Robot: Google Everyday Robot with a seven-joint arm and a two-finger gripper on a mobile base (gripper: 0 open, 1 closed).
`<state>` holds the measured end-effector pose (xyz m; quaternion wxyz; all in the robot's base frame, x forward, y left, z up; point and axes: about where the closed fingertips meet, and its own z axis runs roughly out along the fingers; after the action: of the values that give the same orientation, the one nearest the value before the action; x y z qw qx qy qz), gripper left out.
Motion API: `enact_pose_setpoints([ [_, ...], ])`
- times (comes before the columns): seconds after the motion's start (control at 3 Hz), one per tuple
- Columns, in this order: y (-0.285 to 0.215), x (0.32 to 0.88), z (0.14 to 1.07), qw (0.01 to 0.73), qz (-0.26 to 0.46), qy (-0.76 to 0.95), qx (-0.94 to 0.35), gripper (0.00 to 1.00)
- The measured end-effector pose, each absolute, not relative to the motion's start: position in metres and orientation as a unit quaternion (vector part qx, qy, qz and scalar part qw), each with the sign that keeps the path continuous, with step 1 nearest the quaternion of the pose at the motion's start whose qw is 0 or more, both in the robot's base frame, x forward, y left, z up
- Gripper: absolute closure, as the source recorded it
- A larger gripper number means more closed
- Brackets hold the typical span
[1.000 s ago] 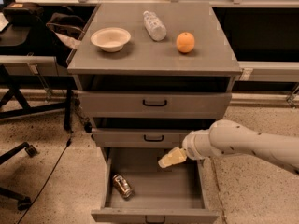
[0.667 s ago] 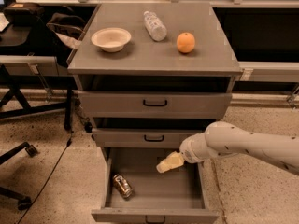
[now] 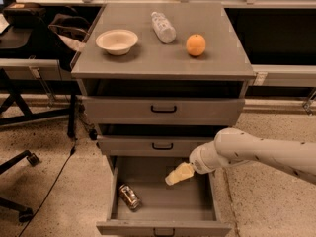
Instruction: Pick orange can from bottom drawer and place on counter
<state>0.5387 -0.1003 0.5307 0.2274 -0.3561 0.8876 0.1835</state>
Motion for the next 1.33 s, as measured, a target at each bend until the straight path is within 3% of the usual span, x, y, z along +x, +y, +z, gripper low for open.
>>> enact_pose_setpoints([
  [1.33,-0.036,0.575,0.407,0.183,0.251,0.888,-0.339,0.0],
])
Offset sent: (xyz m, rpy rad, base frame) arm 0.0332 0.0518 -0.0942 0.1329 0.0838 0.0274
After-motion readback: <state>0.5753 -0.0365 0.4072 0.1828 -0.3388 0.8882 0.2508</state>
